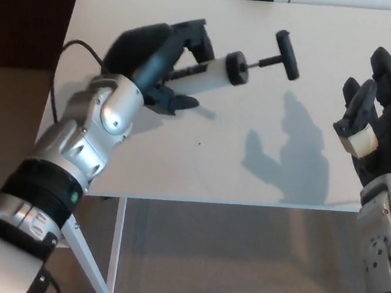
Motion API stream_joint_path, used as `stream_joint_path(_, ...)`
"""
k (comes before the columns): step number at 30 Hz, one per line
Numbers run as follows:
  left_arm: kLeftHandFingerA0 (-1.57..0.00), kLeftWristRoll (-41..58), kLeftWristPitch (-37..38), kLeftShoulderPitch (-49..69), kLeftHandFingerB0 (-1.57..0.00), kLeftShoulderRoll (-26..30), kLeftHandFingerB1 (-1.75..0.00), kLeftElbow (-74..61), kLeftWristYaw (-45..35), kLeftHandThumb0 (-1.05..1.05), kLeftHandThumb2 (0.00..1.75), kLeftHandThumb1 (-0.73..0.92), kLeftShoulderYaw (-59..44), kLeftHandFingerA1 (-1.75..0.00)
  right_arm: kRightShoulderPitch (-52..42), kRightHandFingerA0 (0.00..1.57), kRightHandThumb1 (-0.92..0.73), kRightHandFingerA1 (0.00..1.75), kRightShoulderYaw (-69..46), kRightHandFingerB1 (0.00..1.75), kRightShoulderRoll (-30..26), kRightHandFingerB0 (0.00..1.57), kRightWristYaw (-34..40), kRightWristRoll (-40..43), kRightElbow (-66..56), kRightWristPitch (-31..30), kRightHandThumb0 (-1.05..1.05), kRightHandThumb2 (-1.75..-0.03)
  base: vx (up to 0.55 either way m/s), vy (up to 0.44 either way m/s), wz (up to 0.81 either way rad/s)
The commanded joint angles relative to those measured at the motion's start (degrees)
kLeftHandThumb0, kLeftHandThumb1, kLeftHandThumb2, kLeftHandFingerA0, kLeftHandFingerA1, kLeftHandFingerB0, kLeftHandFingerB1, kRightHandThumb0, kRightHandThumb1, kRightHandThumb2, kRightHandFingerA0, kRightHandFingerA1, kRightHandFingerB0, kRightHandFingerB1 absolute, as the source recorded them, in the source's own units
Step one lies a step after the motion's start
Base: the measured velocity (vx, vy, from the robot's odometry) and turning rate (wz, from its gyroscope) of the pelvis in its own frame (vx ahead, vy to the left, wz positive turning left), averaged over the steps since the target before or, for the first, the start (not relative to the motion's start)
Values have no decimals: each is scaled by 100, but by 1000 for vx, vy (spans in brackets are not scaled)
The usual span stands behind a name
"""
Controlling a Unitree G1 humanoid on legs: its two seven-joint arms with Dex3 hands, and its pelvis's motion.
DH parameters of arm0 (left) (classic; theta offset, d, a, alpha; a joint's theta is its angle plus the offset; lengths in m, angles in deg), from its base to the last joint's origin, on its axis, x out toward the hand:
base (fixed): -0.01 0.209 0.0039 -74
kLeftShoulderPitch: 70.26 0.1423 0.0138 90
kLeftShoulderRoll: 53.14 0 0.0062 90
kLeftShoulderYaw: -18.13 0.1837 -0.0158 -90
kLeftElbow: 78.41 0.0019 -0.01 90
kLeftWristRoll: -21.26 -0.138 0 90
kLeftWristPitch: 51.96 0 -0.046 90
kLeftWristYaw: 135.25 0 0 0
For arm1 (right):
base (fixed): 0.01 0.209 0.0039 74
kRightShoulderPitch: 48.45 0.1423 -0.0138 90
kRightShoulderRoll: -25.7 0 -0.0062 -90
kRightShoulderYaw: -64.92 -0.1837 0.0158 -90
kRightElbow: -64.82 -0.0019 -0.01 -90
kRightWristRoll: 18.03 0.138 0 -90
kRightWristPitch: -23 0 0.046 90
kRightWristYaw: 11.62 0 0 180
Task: The robot walks towards a desk on which an air pump is kept in the middle. It lifts it up and holds it with its left hand and uses its right hand to compress it by pushing its handle inwards.
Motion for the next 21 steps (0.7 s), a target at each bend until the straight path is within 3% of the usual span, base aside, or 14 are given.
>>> stream_joint_path(1,-109,-55,70,-419,-80,310,-124,551,374,-14,83,59,-60,-142,-215,0,-76,13,-216,8,-200,0,-477,312,59,87,-90,-110,0,0,0)
stream_joint_path(2,-109,-42,89,-445,-80,325,-124,600,405,-14,83,59,-72,-142,-226,0,-76,13,-230,8,-211,0,-515,331,67,88,-90,-110,0,0,0)
stream_joint_path(3,-67,-34,41,-491,-54,358,-155,642,408,-6,56,74,-83,-172,-255,0,-75,10,-262,7,-233,0,-606,385,69,66,-91,-110,0,0,0)
stream_joint_path(4,-67,-29,5,-524,-54,380,-155,672,408,-6,56,74,-86,-172,-275,0,-75,10,-285,7,-247,0,-670,422,70,49,-91,-110,0,0,0)
stream_joint_path(5,-80,-23,22,-548,-54,398,-151,714,426,0,56,74,-84,-171,-289,0,-74,11,-306,7,-258,0,-718,447,77,44,-91,-109,0,0,0)
stream_joint_path(11,-79,-400,409,-665,-53,665,-152,1042,418,-3,58,77,357,-172,-331,0,-76,8,-361,5,-340,0,-836,441,93,15,-94,-110,0,0,0)
stream_joint_path(12,-98,-476,442,-676,-63,709,-120,1131,256,-28,78,58,505,-141,-358,0,-78,8,-356,5,-361,0,-839,415,56,16,-93,-112,0,0,0)
stream_joint_path(14,-98,-529,466,-698,-63,751,-120,1250,107,-28,78,58,694,-141,-388,0,-78,8,-354,5,-381,0,-848,389,14,20,-93,-112,0,0,0)
stream_joint_path(15,-70,-556,479,-694,-47,726,-152,1332,41,-7,50,70,800,-172,-423,0,-77,9,-371,5,-382,0,-849,410,-45,10,-92,-110,0,0,0)
stream_joint_path(21,-69,-680,421,-749,-47,480,-156,1613,-3,-6,53,75,1252,-175,-495,0,-77,10,-413,6,-320,0,-771,467,-390,-14,-92,-111,0,0,0)
